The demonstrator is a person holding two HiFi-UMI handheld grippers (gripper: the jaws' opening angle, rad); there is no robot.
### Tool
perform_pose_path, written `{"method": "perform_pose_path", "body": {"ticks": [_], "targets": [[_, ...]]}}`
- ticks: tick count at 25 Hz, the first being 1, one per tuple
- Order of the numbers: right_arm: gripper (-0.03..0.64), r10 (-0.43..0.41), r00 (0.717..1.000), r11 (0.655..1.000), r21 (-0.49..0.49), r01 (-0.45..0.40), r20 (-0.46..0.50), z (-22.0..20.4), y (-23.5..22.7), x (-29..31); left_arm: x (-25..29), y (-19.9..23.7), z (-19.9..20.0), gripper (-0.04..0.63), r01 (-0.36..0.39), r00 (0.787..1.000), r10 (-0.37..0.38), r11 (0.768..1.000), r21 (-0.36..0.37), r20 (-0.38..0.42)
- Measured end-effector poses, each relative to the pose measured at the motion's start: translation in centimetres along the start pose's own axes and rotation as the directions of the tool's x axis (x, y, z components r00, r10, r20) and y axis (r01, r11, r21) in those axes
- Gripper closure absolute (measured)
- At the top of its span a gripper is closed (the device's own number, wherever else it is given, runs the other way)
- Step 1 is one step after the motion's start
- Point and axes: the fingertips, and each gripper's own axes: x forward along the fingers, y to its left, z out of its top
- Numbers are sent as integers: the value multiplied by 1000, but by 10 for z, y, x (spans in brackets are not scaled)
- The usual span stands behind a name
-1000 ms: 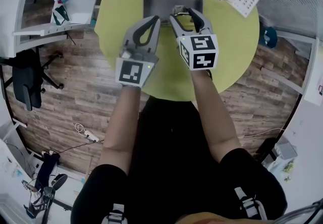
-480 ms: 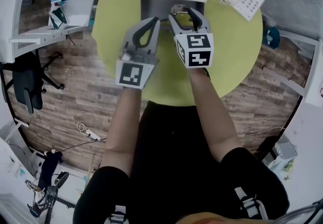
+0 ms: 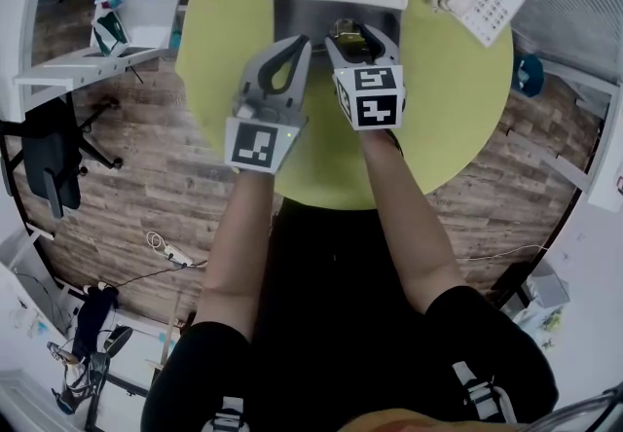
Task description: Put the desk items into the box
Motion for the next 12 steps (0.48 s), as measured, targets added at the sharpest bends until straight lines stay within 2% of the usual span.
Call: {"method": "perform_pose_path", "body": {"ticks": [12], "targets": [[359,4,999,1000,-17,-4,-44,-9,1,10,10,2,-5,586,-4,1000,4,1000,6,-7]]}}
